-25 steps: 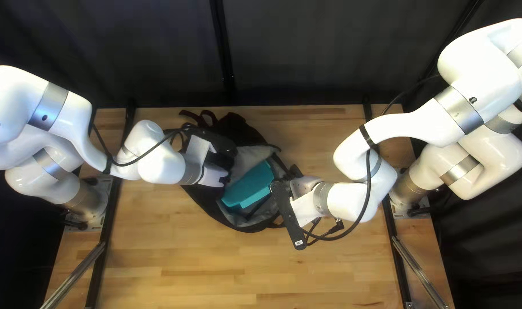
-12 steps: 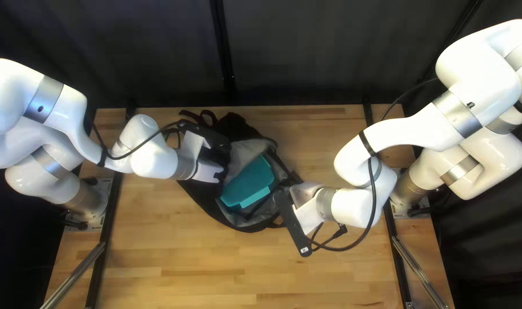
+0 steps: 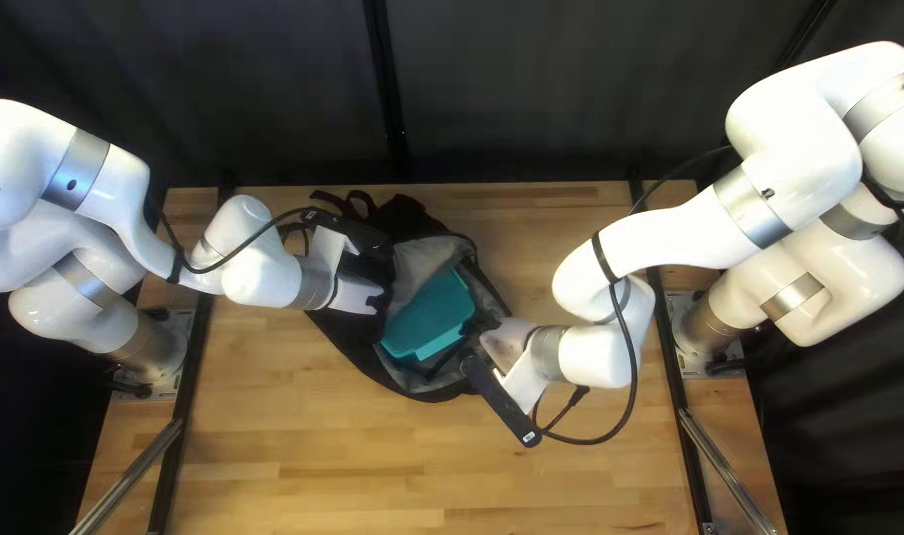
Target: Remove a lunch box from a kids backpack
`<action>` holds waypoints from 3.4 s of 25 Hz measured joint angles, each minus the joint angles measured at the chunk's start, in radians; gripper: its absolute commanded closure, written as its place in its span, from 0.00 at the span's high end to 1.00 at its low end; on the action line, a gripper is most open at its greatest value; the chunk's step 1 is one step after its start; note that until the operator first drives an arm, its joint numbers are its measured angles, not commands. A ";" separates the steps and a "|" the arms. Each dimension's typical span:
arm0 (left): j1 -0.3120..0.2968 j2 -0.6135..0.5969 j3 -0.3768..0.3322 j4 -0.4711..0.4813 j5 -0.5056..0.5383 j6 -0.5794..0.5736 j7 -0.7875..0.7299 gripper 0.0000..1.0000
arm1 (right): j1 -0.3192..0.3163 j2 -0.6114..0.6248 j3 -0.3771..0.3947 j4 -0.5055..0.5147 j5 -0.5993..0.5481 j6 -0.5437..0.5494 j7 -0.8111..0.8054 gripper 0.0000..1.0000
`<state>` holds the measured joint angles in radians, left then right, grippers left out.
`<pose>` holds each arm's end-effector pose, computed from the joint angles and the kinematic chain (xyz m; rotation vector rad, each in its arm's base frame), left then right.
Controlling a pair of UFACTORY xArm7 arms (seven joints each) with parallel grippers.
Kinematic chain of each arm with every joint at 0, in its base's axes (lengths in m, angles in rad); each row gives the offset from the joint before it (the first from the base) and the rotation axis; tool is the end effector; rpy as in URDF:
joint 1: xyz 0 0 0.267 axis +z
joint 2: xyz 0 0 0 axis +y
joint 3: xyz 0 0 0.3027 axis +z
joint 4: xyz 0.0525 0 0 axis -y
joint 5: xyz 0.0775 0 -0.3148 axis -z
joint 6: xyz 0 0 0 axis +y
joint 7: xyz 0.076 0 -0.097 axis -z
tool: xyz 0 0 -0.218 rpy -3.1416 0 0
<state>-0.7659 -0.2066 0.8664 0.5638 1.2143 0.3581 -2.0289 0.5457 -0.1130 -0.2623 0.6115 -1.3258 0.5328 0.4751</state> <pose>0.4664 0.0566 0.1237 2.5587 1.5148 0.8825 0.4781 0.0484 0.1376 2.2189 1.1183 0.5458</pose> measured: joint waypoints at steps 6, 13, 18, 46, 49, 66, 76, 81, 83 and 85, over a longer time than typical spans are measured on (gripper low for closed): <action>0.000 0.000 0.000 0.000 0.000 0.000 0.000 0.00 | -0.006 0.088 -0.005 0.066 -0.074 0.018 0.024 1.00; 0.000 0.000 0.000 0.000 0.000 0.000 0.000 0.00 | -0.025 0.148 -0.024 0.097 -0.147 -0.001 0.087 1.00; 0.000 0.000 0.000 0.000 0.000 0.000 0.000 0.00 | -0.039 0.202 -0.038 0.125 -0.188 -0.018 0.127 1.00; 0.000 0.000 0.000 0.000 0.000 0.000 0.000 0.00 | -0.048 0.209 -0.049 0.159 -0.129 0.056 0.054 1.00; 0.000 0.000 0.000 0.000 0.000 0.000 0.000 0.00 | -0.044 0.198 -0.046 0.153 -0.118 0.070 0.043 1.00; 0.000 0.000 0.000 0.000 0.000 0.000 0.000 0.00 | -0.066 0.291 -0.045 0.199 -0.049 -0.005 0.029 0.00; 0.000 0.000 0.000 0.000 0.000 0.000 0.000 0.00 | -0.033 0.231 0.000 0.188 0.101 0.067 -0.090 0.00; 0.000 0.000 0.000 0.000 0.000 0.000 0.000 0.00 | -0.009 0.168 0.023 0.171 0.156 0.136 -0.140 0.00; 0.000 0.000 0.000 0.000 0.000 0.000 0.000 0.00 | -0.002 0.149 0.029 0.169 0.177 0.161 -0.162 0.00; 0.000 0.000 0.000 0.000 0.000 0.000 0.000 0.00 | 0.002 0.133 0.034 0.169 0.198 0.184 -0.186 0.00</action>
<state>-0.7659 -0.2066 0.8664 0.5638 1.2143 0.3581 -2.0289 0.5478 0.0202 -0.2284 0.7802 -1.1275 0.7171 0.2894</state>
